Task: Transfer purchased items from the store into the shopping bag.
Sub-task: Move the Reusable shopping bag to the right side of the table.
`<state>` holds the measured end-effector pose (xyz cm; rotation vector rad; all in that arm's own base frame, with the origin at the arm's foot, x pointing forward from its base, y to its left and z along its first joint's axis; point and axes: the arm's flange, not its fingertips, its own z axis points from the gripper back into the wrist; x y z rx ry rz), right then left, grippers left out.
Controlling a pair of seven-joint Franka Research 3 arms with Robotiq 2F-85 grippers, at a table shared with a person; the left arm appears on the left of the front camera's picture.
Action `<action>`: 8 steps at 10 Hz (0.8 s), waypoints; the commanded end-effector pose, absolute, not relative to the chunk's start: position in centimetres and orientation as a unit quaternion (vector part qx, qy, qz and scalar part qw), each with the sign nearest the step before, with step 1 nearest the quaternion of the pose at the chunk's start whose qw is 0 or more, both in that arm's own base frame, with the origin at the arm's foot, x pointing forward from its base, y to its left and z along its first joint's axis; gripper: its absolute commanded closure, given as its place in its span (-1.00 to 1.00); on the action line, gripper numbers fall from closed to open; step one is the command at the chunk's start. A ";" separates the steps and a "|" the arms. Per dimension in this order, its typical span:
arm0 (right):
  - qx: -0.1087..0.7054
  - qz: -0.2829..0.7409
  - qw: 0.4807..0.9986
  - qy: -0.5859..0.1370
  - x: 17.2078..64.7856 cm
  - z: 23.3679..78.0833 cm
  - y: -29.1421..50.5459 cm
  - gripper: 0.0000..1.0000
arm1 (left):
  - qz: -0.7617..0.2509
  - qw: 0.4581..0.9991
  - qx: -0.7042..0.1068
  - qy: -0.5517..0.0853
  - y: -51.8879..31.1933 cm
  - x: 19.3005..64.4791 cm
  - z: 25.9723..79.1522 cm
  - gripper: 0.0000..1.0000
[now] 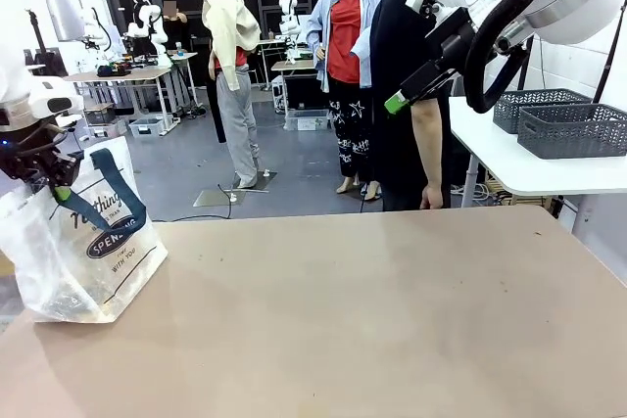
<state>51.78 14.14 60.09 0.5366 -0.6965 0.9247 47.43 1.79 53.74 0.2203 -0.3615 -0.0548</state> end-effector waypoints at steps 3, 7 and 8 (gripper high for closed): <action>0.245 0.430 0.807 -0.321 51.4 60.0 14.1 -1.00 | -0.017 0.978 0.112 -0.178 1.6 47.9 55.4 -1.00; 0.245 0.430 0.807 -0.321 51.4 60.0 14.1 -1.00 | -0.024 0.977 0.102 -0.185 1.0 47.7 57.2 -1.00; 0.245 0.430 0.807 -0.321 51.4 60.0 14.1 -1.00 | -0.031 0.978 0.096 -0.184 0.8 47.5 57.6 -1.00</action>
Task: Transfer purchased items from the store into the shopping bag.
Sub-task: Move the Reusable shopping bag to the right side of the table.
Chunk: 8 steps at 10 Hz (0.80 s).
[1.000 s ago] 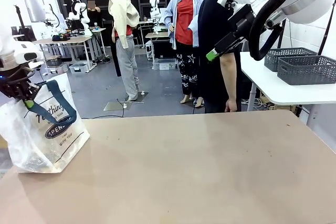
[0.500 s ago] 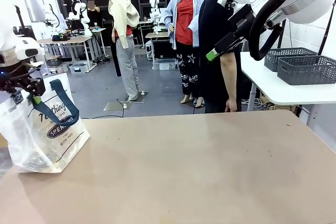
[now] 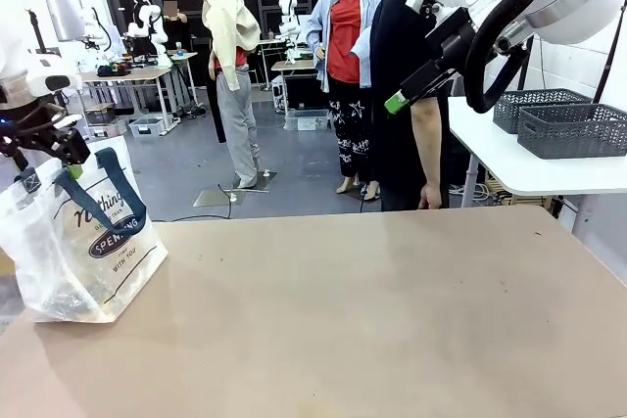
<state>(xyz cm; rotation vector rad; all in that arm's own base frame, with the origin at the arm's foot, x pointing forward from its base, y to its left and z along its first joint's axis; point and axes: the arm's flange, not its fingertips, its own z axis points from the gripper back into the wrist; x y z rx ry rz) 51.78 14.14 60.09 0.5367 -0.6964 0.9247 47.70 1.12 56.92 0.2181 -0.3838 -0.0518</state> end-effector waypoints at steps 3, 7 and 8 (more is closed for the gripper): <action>0.245 0.430 0.807 -0.321 51.4 60.0 14.1 -1.00 | -0.056 0.978 0.090 -0.182 0.0 47.2 59.2 -1.00; 0.245 0.430 0.807 -0.321 51.4 60.0 14.1 -1.00 | -0.127 0.979 -0.010 -0.160 -0.7 46.9 61.5 -1.00; 0.245 0.430 0.807 -0.321 51.4 60.0 14.1 -1.00 | -0.162 0.974 -0.032 -0.156 -0.6 46.8 62.1 -1.00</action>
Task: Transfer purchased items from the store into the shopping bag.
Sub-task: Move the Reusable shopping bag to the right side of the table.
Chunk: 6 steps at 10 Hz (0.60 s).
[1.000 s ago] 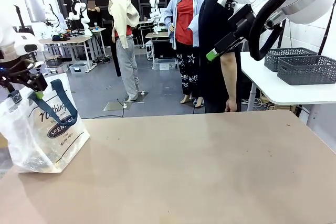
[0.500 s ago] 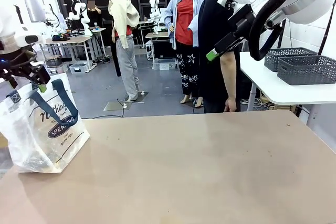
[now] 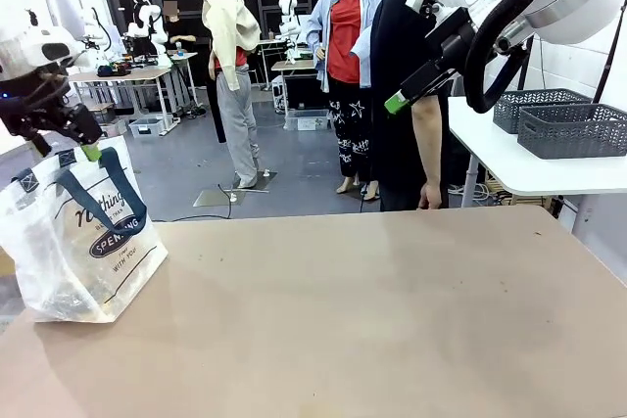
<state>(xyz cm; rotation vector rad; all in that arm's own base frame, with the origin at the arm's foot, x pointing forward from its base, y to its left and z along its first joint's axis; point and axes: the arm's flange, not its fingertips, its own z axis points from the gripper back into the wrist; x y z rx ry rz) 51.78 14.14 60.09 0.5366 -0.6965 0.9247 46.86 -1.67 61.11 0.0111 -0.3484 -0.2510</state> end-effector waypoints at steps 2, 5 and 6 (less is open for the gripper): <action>0.245 0.430 0.807 -0.321 51.4 60.0 14.1 -1.00 | -0.225 0.955 -0.095 -0.169 -0.4 46.6 63.1 -1.00; 0.245 0.430 0.807 -0.321 51.4 60.0 14.1 -1.00 | -0.369 0.882 -0.185 -0.226 -0.2 47.3 63.1 -1.00; 0.245 0.430 0.807 -0.321 51.4 60.0 14.1 -1.00 | -0.415 0.845 -0.206 -0.268 -0.2 47.6 63.0 -1.00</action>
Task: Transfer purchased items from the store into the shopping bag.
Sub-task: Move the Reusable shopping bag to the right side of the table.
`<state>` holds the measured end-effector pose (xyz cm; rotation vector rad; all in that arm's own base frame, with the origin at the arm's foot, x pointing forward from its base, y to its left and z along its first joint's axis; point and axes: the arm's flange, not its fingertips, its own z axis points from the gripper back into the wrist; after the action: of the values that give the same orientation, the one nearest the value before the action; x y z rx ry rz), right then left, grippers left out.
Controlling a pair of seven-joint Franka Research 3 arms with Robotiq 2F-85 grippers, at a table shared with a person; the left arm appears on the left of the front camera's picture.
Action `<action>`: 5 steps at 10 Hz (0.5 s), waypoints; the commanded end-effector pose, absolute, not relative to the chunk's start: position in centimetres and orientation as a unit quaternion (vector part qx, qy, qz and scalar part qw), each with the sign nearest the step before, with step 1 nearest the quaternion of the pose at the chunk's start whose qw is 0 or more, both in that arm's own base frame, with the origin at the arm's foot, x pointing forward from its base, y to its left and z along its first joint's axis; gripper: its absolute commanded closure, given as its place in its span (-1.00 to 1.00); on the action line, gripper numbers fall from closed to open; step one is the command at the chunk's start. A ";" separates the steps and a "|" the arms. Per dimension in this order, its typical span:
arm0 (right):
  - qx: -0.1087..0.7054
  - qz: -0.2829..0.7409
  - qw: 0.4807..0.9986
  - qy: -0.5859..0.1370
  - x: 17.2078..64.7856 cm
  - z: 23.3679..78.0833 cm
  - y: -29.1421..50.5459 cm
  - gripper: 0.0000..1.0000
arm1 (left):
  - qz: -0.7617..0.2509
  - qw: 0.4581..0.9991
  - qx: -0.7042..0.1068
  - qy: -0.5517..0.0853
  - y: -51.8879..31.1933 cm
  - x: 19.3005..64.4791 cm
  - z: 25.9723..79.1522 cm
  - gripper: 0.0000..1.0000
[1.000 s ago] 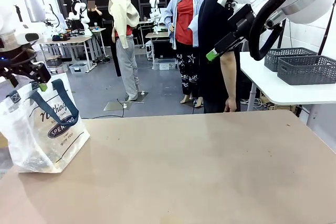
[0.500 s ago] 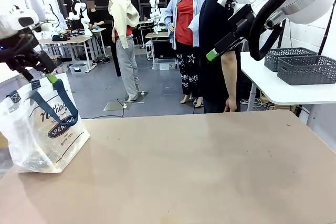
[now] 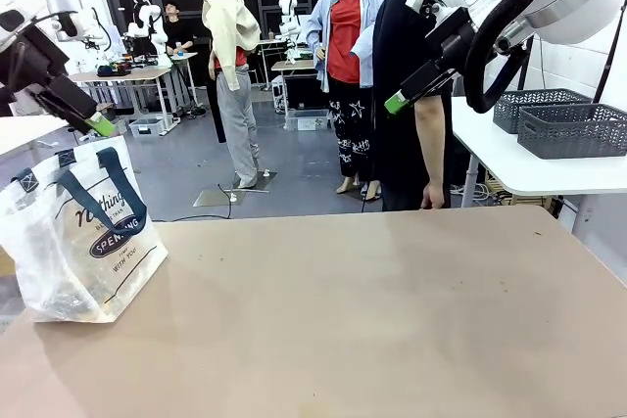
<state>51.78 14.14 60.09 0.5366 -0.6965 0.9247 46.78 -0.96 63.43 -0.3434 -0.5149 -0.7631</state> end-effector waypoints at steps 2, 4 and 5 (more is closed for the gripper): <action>0.245 0.430 0.807 -0.321 51.4 60.0 14.1 -1.00 | -0.495 0.784 -0.246 -0.283 -0.2 47.6 62.9 -1.00; 0.245 0.430 0.807 -0.321 51.4 60.0 14.1 -1.00 | -0.557 0.724 -0.272 -0.303 -0.2 47.6 62.7 -1.00; 0.245 0.430 0.807 -0.321 51.4 60.0 14.1 -1.00 | -0.572 0.707 -0.263 -0.321 -0.4 47.7 62.4 -1.00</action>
<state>51.77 14.14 60.09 0.5366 -0.6966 0.9247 46.83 -1.31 62.38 -0.5610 -0.6933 -1.2359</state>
